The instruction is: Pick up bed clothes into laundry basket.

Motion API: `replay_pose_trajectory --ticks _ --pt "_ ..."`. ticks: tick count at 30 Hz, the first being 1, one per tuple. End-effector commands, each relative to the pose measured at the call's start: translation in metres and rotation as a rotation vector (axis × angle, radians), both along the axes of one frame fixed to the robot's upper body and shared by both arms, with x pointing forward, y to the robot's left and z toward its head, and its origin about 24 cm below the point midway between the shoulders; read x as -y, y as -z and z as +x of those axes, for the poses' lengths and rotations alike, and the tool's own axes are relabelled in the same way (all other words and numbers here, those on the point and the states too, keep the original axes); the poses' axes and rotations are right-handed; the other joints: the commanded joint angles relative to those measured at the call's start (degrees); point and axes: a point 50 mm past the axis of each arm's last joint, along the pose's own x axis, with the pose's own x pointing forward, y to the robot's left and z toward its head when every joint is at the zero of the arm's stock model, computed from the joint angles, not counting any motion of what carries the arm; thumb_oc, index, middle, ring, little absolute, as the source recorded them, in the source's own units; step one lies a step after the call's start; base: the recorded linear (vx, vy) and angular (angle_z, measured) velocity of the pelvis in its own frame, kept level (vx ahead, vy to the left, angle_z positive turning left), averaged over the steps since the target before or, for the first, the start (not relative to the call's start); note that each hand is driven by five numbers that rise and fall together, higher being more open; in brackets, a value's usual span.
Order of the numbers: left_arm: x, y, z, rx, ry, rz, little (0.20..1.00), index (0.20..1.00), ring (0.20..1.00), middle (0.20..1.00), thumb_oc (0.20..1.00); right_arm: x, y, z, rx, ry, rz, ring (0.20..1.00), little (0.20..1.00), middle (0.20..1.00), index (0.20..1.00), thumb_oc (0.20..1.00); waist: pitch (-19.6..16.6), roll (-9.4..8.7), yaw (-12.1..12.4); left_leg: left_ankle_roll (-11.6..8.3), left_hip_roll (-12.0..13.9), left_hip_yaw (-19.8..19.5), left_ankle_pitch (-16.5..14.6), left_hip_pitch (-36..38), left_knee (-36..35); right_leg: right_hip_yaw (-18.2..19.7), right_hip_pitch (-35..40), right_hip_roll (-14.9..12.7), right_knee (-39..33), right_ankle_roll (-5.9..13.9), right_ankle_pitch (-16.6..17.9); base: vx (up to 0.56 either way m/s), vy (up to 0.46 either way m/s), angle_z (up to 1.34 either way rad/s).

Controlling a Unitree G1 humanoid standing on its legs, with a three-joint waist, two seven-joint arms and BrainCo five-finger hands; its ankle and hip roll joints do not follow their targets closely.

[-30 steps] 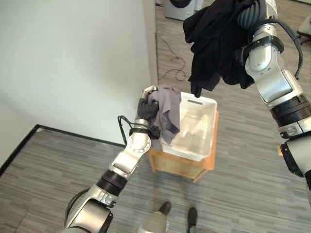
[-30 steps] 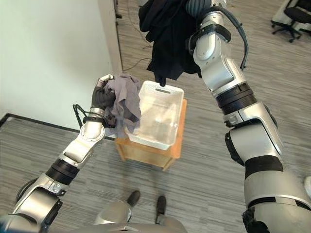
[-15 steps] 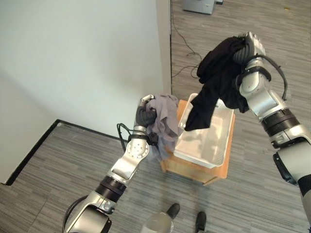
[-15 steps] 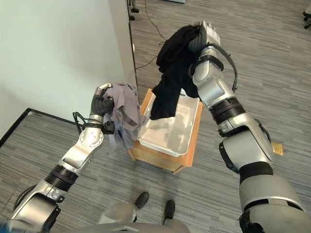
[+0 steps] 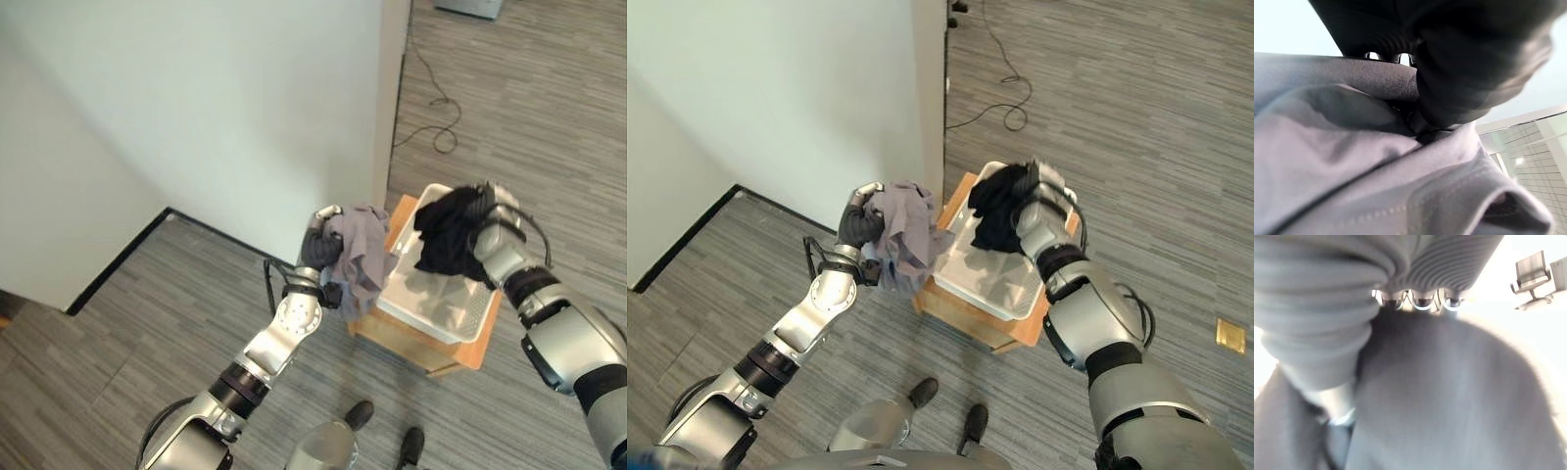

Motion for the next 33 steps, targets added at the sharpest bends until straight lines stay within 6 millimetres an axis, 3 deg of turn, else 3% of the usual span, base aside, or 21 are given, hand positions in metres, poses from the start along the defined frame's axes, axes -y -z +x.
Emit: replay_pose_trajectory --ticks 1,4,6,7,10,11,12,13,17,18,23,26,28,29,33 --pt "0.019 -0.035 -0.004 0.182 0.09 -0.094 0.2 0.2 0.2 0.2 0.2 0.009 -0.034 0.008 0.137 -0.01 -0.074 1.0 1.0 1.0 1.0 1.0 -3.99 0.9 0.1 -3.37 2.41 0.55 1.23 2.02 -6.26 -1.53 1.8 -0.88 0.9 1.21 -2.68 0.04 -0.03 0.09" --pt "0.014 -0.044 -0.002 0.228 0.05 -0.086 0.2 0.2 0.2 0.2 0.2 0.009 -0.037 0.005 0.222 -0.015 -0.068 1.0 1.0 1.0 1.0 1.0 -4.03 1.27 -0.83 -3.6 2.66 1.24 1.37 1.71 -6.26 -1.43 1.89 -1.01 0.9 1.38 -2.81 0.01 -0.009 0.01" --pt "0.009 -0.049 0.0 0.265 -0.014 -0.066 0.2 0.2 0.2 0.2 0.2 -0.022 -0.042 -0.008 0.429 -0.157 0.02 1.0 1.0 1.0 1.0 1.0 -4.19 1.81 -2.45 -3.4 2.75 1.74 1.21 1.75 -6.26 -0.79 1.91 -1.04 0.9 1.33 -2.96 0.04 0.008 -0.01" --pt "0.002 -0.055 0.003 0.306 -0.078 -0.046 0.2 0.2 0.2 0.2 0.2 -0.028 -0.018 -0.04 0.502 -0.218 0.103 1.0 1.0 1.0 1.0 1.0 -4.44 2.35 -4.55 -2.97 2.75 1.85 0.81 2.01 -6.26 -0.4 2.17 -1.06 0.9 1.24 -3.26 0.09 0.001 -0.07" --pt "-0.008 -0.079 -0.001 0.445 -0.154 -0.025 0.2 0.2 0.2 0.2 0.2 -0.006 0.02 -0.081 0.475 -0.151 0.125 1.0 1.0 1.0 1.0 1.0 -4.85 2.84 -6.27 -2.57 2.9 1.39 0.2 2.61 -6.26 -0.5 2.58 -1.3 0.9 1.17 -3.46 0.07 -0.029 0.02" --pt "-0.016 -0.093 -0.006 0.531 -0.194 -0.018 0.2 0.2 0.2 0.2 0.2 0.006 0.041 -0.104 0.436 -0.11 0.124 1.0 1.0 1.0 1.0 1.0 -4.98 3.1 -7.16 -2.5 3.13 1.29 -0.13 2.86 -6.26 -0.47 2.66 -1.4 0.9 1.24 -3.59 0.04 -0.027 0.05" --pt "-0.016 -0.092 -0.007 0.527 -0.193 -0.017 0.2 0.2 0.2 0.2 0.2 0.006 0.042 -0.106 0.433 -0.109 0.124 1.0 1.0 1.0 1.0 1.0 -5.19 3.08 -7.11 -2.51 3.14 1.23 -0.17 2.92 -6.26 -0.53 2.73 -1.38 0.9 1.23 -3.63 0.03 -0.034 0.02" --pt "-0.022 -0.101 -0.012 0.587 -0.229 -0.001 0.2 0.2 0.2 0.2 0.2 0.011 0.047 -0.122 0.447 -0.117 0.11 1.0 1.0 1.0 1.0 1.0 -5.3 3.2 -7.82 -2.44 3.41 1.34 -0.48 3.23 -6.26 -0.4 2.85 -1.47 0.9 1.37 -3.73 0.0 0.0 0.0" --pt "-0.028 -0.105 -0.019 0.639 -0.268 0.024 0.2 0.2 0.2 0.2 0.2 0.01 0.035 -0.138 0.539 -0.182 0.056 1.0 1.0 1.0 1.0 1.0 -5.62 3.14 -8.49 -2.3 3.85 1.56 -0.77 3.51 -6.26 -0.01 2.88 -1.51 0.9 1.61 -3.87 0.02 -0.024 -0.08" --pt "-0.028 -0.103 -0.02 0.643 -0.27 0.04 0.2 0.2 0.2 0.2 0.2 0.005 0.018 -0.141 0.641 -0.226 0.049 1.0 1.0 1.0 1.0 1.0 -5.89 3.1 -8.82 -2.26 4.12 1.74 -0.88 3.67 -6.26 0.16 2.86 -1.5 0.9 1.69 -3.92 0.01 -0.014 -0.05" --pt "-0.019 -0.1 -0.02 0.64 -0.246 0.043 0.2 0.2 0.2 0.2 0.2 -0.008 -0.003 -0.149 0.763 -0.308 0.082 1.0 1.0 1.0 1.0 1.0 -6.43 3.26 -9.61 -2.25 4.43 1.92 -0.94 3.83 -6.26 0.43 2.93 -1.46 0.9 1.73 -3.96 0.01 -0.009 -0.04" --pt "-0.014 -0.107 -0.023 0.682 -0.229 0.034 0.2 0.2 0.2 0.2 0.2 -0.014 0.012 -0.157 0.682 -0.342 0.079 1.0 1.0 1.0 1.0 1.0 -6.65 3.26 -10.08 -2.16 4.57 2.62 -1.2 3.86 -6.26 0.86 2.83 -1.49 0.9 1.94 -3.83 -0.02 0.004 -0.01" --pt "-0.013 -0.127 -0.032 0.779 -0.199 -0.001 0.2 0.2 0.2 0.2 0.2 -0.016 0.037 -0.172 0.55 -0.375 0.06 1.0 1.0 1.0 1.0 1.0 -6.99 3.19 -10.81 -2.17 4.68 3.38 -0.87 3.78 -6.26 1.59 2.37 -1.66 0.9 2.3 -2.98 -0.05 0.011 -0.1" --pt "-0.013 -0.126 -0.033 0.777 -0.199 0.0 0.2 0.2 0.2 0.2 0.2 -0.016 0.037 -0.172 0.55 -0.375 0.061 1.0 1.0 1.0 1.0 1.0 -7.02 3.18 -10.75 -2.17 4.73 3.48 -0.95 3.84 -6.26 1.69 2.39 -1.62 0.9 2.27 -3.01 0.0 -0.007 -0.11" --pt "-0.004 -0.164 -0.051 0.937 -0.066 -0.079 0.2 0.2 0.2 0.2 0.2 -0.019 0.063 -0.191 0.374 -0.455 0.044 1.0 1.0 1.0 1.0 1.0 -7.83 3.21 -11.65 -2.16 5.03 4.26 -1.3 4.11 -6.26 2.4 2.22 -1.72 0.9 2.43 -2.87 0.0 -0.008 -0.08"
